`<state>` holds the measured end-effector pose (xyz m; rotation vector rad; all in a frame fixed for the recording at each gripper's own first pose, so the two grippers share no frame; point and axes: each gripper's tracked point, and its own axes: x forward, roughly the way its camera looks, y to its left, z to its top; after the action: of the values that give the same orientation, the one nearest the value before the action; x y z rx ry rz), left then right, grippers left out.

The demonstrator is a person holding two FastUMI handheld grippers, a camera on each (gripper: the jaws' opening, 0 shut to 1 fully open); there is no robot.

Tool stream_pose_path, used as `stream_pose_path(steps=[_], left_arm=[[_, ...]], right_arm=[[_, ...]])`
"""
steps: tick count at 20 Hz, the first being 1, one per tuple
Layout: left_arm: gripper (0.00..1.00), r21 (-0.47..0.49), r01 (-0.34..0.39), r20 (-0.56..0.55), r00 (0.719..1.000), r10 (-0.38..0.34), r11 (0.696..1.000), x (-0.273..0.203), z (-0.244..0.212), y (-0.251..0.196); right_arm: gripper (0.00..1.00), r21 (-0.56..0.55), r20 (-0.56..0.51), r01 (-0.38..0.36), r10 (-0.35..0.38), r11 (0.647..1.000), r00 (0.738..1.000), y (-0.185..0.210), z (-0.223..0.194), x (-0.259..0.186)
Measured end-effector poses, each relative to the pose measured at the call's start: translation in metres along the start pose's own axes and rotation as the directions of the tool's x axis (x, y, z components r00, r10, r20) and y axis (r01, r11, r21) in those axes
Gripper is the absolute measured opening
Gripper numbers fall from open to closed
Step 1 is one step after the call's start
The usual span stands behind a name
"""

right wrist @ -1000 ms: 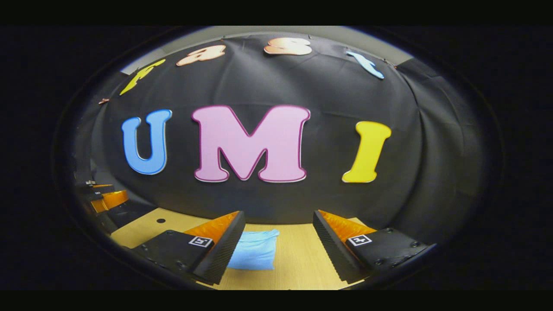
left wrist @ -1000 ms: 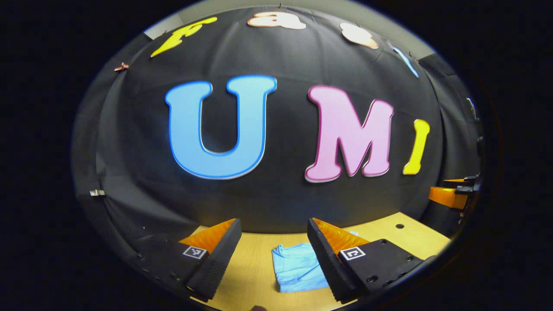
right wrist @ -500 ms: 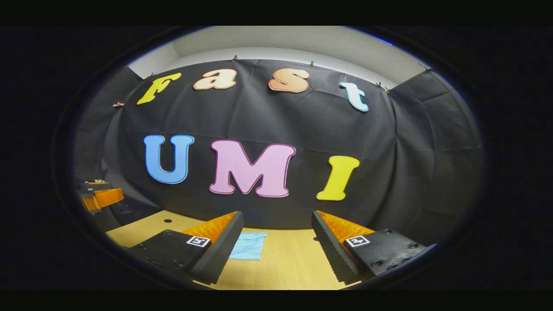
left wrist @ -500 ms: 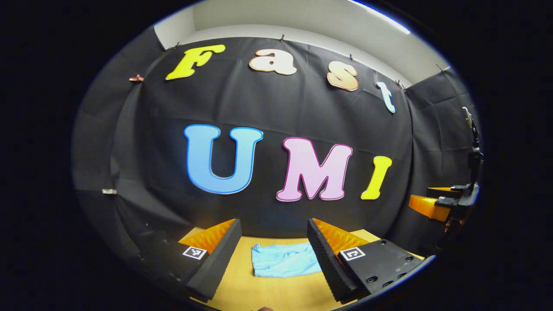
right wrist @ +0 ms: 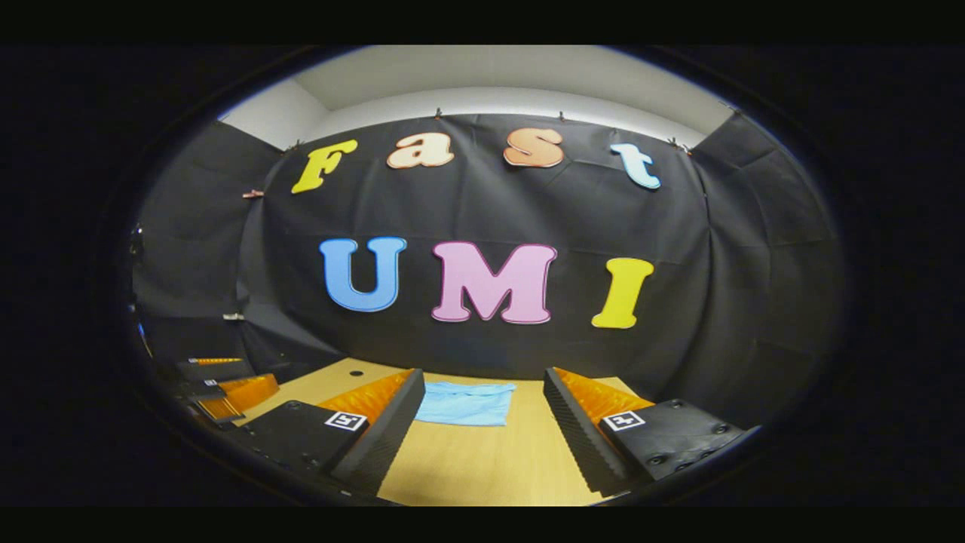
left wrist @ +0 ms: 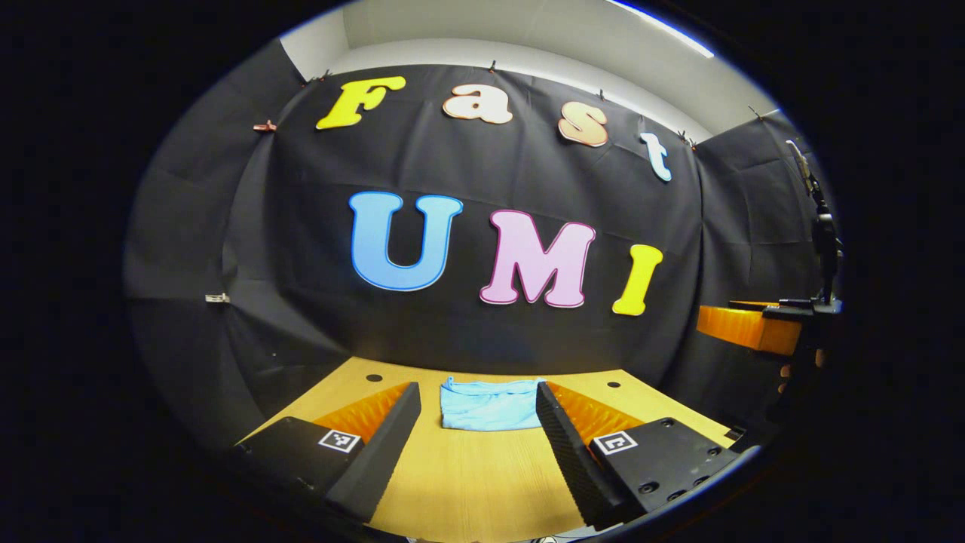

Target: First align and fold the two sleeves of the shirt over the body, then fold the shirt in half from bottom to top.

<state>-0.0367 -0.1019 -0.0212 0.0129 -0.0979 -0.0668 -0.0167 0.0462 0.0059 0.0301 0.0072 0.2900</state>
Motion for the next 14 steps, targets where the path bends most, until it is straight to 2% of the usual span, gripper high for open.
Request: stream_pose_path(steps=[1, 3, 5, 7, 12, 14], left_arm=[[0.96, 0.001, 0.02, 0.024, 1.0, -0.02, 1.0, -0.003, 0.003, -0.007], [0.96, 0.001, 0.047, 0.055, 0.997, -0.047, 0.999, -0.006, 0.005, -0.014], [0.96, -0.024, 0.024, 0.078, 0.997, -0.022, 0.999, -0.01, 0.01, -0.01], [0.96, -0.049, 0.012, 0.125, 0.992, -0.006, 0.999, -0.014, 0.021, -0.009], [0.96, -0.026, -0.013, 0.232, 0.972, 0.019, 1.0, -0.02, 0.044, -0.014], [0.96, -0.028, -0.006, 0.241, 0.97, 0.012, 1.0, -0.018, 0.045, -0.021]], right_arm=[[0.97, 0.018, 0.024, 0.017, -0.017, 1.0, 1.0, 0.0, 0.003, 0.0], [0.94, 0.053, 0.077, -0.04, 0.035, 0.998, 0.996, 0.019, 0.004, -0.004], [0.97, 0.039, 0.11, -0.06, 0.056, 0.997, 0.992, 0.026, 0.002, -0.008], [0.97, -0.003, 0.116, -0.051, 0.051, 0.999, 0.992, 0.022, 0.001, -0.006], [0.97, -0.002, 0.097, -0.016, 0.016, 1.0, 0.995, 0.0, -0.004, 0.004], [0.97, -0.028, 0.097, 0.001, 0.002, 1.0, 0.995, -0.007, -0.008, 0.005]])
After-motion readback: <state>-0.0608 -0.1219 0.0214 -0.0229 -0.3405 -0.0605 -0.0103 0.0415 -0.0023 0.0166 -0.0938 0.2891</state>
